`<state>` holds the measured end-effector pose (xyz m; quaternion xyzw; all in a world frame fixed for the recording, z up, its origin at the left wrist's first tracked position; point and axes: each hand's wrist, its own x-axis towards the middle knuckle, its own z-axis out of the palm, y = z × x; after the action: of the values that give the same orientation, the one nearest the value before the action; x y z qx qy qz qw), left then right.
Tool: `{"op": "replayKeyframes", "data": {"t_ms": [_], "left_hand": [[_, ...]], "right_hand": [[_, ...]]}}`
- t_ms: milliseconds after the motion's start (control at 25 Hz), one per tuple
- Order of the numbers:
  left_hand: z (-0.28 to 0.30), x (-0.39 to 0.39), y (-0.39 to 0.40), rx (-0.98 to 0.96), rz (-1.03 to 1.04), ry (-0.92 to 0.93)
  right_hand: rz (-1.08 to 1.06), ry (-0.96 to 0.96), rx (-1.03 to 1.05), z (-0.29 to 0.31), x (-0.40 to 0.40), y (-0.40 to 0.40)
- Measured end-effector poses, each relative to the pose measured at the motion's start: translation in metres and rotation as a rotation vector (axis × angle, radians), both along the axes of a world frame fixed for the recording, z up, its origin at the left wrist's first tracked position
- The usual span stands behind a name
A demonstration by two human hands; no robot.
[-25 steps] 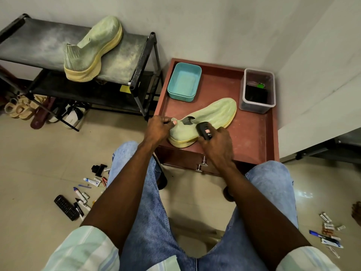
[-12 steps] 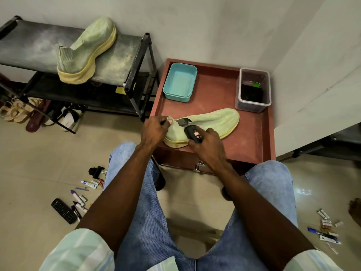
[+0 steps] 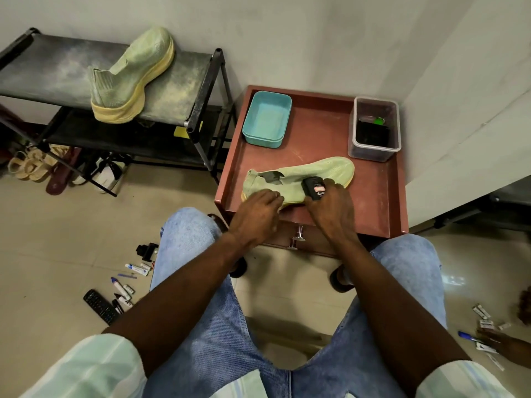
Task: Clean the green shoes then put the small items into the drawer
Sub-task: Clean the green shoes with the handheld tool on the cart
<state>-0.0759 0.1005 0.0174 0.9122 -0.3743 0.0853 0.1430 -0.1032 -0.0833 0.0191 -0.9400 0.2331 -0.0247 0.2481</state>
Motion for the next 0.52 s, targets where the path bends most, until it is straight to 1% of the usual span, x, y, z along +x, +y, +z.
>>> {"op": "replayKeyframes", "data": {"t_ms": [40, 120, 160, 200, 240, 280, 320, 360, 400, 440, 480, 520], "left_hand": [[-0.004, -0.004, -0.002, 0.119, -0.008, 0.065], [-0.007, -0.01, -0.006, 0.292, 0.013, 0.175], [-0.007, -0.011, -0.007, 0.348, 0.022, 0.193], [-0.006, -0.012, -0.009, 0.377, 0.03, 0.191], [-0.003, -0.013, -0.011, 0.391, 0.035, 0.183], [-0.001, -0.014, -0.014, 0.392, 0.043, 0.173], [0.0, -0.014, -0.016, 0.378, 0.052, 0.162], [-0.001, -0.013, -0.019, 0.361, 0.057, 0.151], [-0.001, -0.012, -0.02, 0.346, 0.057, 0.141], [0.0, -0.01, -0.022, 0.342, 0.057, 0.14], [0.0, -0.009, -0.023, 0.342, 0.061, 0.143], [0.0, -0.007, -0.024, 0.343, 0.069, 0.149]], "right_hand": [[0.049, 0.007, 0.02, -0.001, -0.001, 0.002], [0.162, 0.025, 0.054, -0.003, -0.005, 0.004], [0.143, 0.014, 0.046, -0.003, -0.007, 0.0], [0.07, -0.001, 0.018, -0.002, -0.008, -0.009], [-0.005, -0.016, -0.032, -0.002, -0.009, -0.016], [-0.033, -0.013, -0.092, -0.001, -0.009, -0.018], [0.01, -0.01, -0.139, -0.001, -0.008, -0.014], [0.113, -0.018, -0.157, -0.003, -0.006, -0.007], [0.199, -0.02, -0.132, -0.003, -0.006, -0.002], [0.221, -0.007, -0.098, -0.001, -0.006, -0.003], [0.169, -0.004, -0.095, 0.0, -0.004, -0.011], [0.066, -0.005, -0.117, 0.003, -0.004, -0.022]]}}
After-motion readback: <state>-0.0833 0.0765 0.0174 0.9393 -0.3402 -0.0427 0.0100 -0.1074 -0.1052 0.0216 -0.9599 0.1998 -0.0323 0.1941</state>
